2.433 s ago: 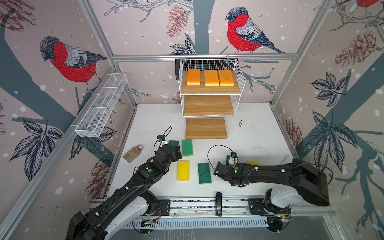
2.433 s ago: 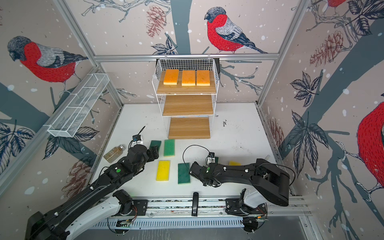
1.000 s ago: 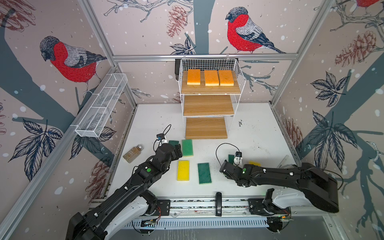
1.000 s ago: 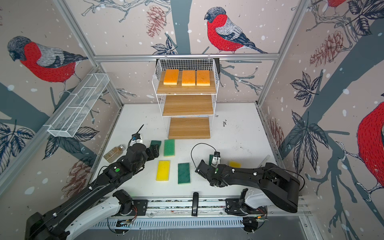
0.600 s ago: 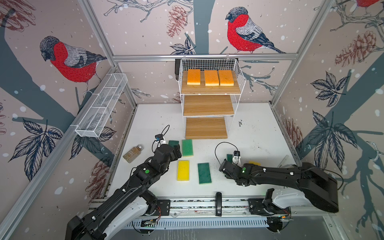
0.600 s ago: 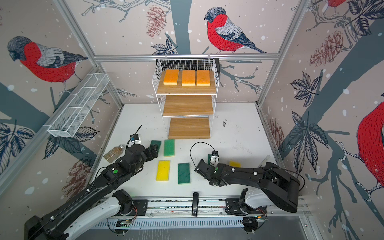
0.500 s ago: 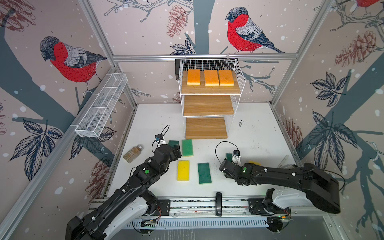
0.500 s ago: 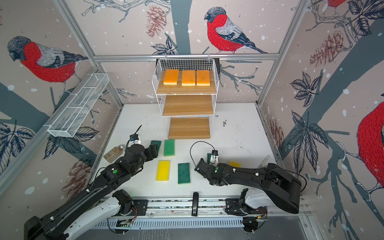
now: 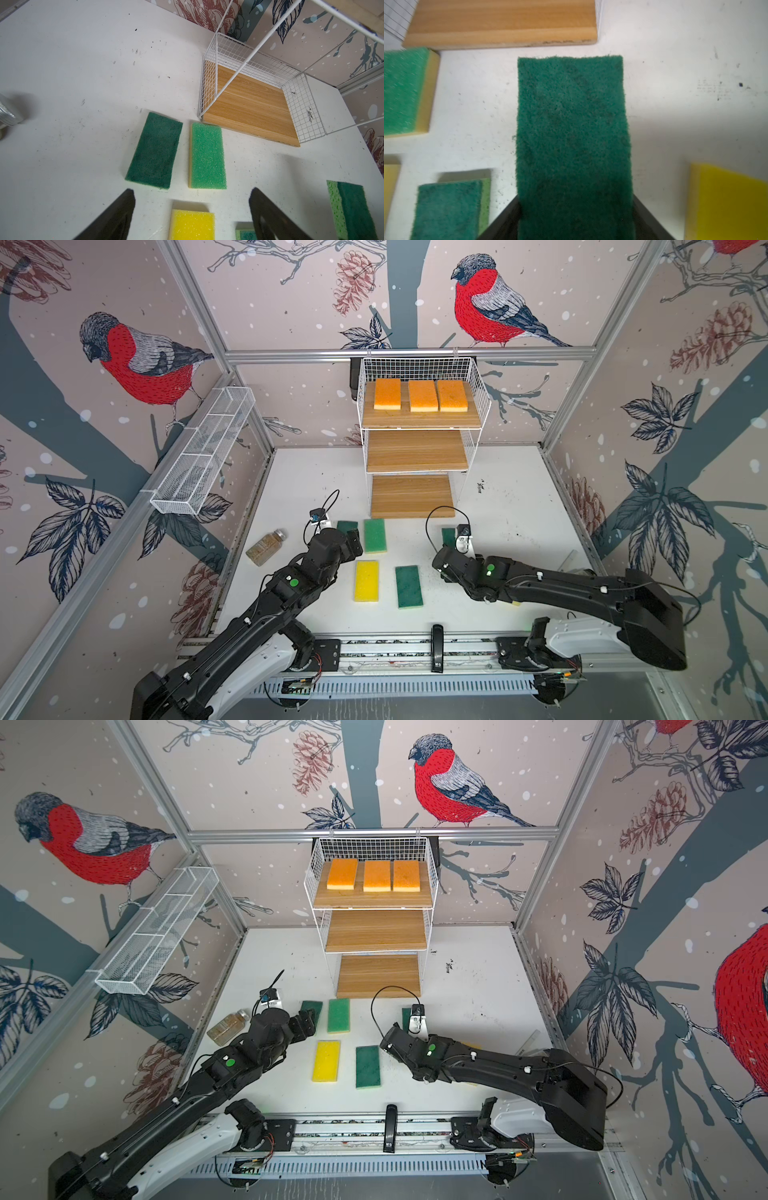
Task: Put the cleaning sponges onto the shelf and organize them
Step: 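Close the right gripper on the dark green pad and lift it, then carry the dark green pad with the right gripper to the middle shelf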
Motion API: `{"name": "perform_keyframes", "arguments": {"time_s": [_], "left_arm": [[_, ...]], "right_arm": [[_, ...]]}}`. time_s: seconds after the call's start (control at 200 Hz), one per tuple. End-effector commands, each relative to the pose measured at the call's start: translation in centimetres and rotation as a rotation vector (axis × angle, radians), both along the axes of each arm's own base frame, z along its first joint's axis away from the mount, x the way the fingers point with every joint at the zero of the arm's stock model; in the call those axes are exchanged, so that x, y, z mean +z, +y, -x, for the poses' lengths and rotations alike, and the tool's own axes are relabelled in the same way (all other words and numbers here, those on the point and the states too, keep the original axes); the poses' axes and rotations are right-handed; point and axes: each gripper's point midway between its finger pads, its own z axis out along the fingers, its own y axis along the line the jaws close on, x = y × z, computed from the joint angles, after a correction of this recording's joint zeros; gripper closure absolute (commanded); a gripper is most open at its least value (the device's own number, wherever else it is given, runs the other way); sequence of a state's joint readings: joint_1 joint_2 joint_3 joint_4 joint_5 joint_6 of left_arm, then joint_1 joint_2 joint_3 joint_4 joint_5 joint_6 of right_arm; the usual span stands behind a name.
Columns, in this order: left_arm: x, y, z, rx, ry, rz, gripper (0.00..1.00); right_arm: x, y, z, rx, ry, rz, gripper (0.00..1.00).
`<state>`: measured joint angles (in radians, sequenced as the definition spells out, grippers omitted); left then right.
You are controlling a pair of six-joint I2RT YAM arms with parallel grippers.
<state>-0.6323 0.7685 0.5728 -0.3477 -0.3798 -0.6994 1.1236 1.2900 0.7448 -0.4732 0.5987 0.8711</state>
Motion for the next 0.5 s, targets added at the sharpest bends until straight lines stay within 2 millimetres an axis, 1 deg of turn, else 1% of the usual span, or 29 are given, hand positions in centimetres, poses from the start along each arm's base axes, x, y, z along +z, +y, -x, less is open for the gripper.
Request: {"name": "perform_keyframes", "arguments": {"time_s": [0.0,0.175,0.38,0.495], "left_arm": [[1.0,0.0,-0.4,0.01,-0.034,0.007,0.13],[1.6,0.0,-0.6,0.01,-0.05,0.009,0.13],[1.7,0.0,-0.6,0.007,-0.055,0.002,0.13],[1.7,0.2,-0.7,0.012,-0.054,-0.006,0.13]], "right_arm": [[2.4,0.3,-1.3,0.033,-0.082,0.054,0.3],[6.0,1.6,-3.3,0.058,-0.157,0.048,0.3],[9.7,2.3,-5.8,0.069,-0.227,0.04,0.3],[11.4,2.6,-7.2,0.072,-0.272,0.031,0.3]]}}
